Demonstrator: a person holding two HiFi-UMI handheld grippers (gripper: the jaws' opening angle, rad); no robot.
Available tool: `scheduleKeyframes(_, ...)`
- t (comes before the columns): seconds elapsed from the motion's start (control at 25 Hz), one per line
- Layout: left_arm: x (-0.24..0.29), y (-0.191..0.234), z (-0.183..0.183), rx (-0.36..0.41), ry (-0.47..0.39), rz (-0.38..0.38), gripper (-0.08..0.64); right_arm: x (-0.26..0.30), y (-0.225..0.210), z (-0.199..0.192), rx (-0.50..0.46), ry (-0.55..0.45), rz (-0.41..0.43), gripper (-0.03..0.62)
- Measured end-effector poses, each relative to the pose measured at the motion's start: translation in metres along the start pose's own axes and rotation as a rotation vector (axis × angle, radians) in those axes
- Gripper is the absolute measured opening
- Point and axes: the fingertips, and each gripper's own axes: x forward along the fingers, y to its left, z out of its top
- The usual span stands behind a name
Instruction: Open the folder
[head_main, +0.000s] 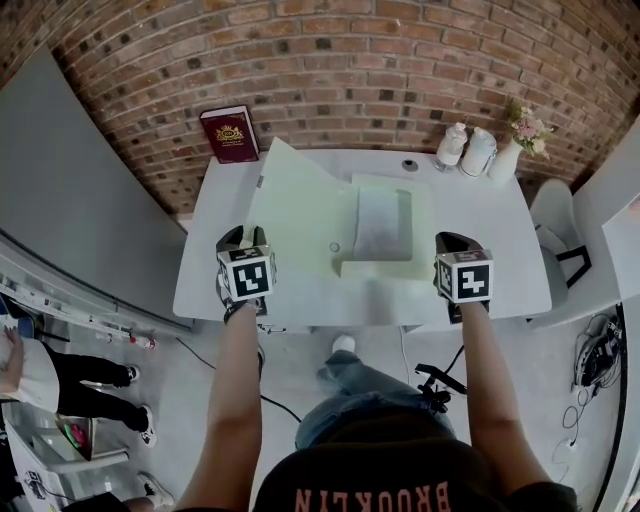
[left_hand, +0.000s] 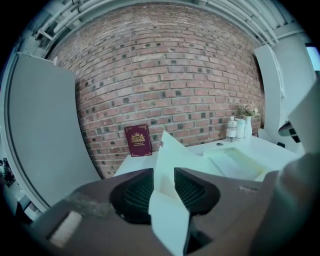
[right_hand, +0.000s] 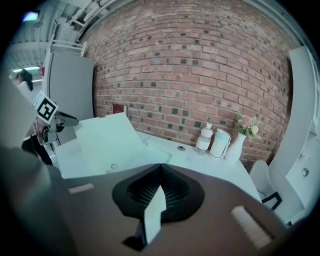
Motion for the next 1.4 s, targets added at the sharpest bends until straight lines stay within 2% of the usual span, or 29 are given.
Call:
scheduleKeyframes(0.28, -0.037, -0.033, 0.037, 0.055, -0.118, -0.009, 0.13, -0.03, 0.008, 0.026, -0.014, -0.131, 0.029, 0.0)
scheduleKeyframes(0.64, -0.066, -0.071, 0.078, 0.074, -0.217, -0.059, 0.114, -0.053, 0.007, 0.053, 0.007, -0.229, 0.039, 0.0)
scheduleKeyframes(0.72, -0.069, -0.08, 0.087, 0.077, -0.238, -0.067, 0.097, -0.057, 0.005, 0.059, 0.012, -0.253, 0.039, 0.0)
scheduleKeyframes(0.84, -0.077, -0.095, 0.1, 0.077, -0.274, -0.073, 0.0, -0.065, -0.001, 0.068, 0.014, -0.288, 0.043, 0.0)
scheduleKeyframes(1.16, -0.09, -0.134, 0.122, 0.087, -0.34, -0.11, 0.0, -0.086, -0.018, 0.09, 0.0, -0.38, 0.047, 0.0)
scheduleKeyframes(1.4, -0.11, -0.158, 0.14, 0.085, -0.436, -0.146, 0.0, -0.103, -0.021, 0.104, -0.023, -0.463, 0.053, 0.0)
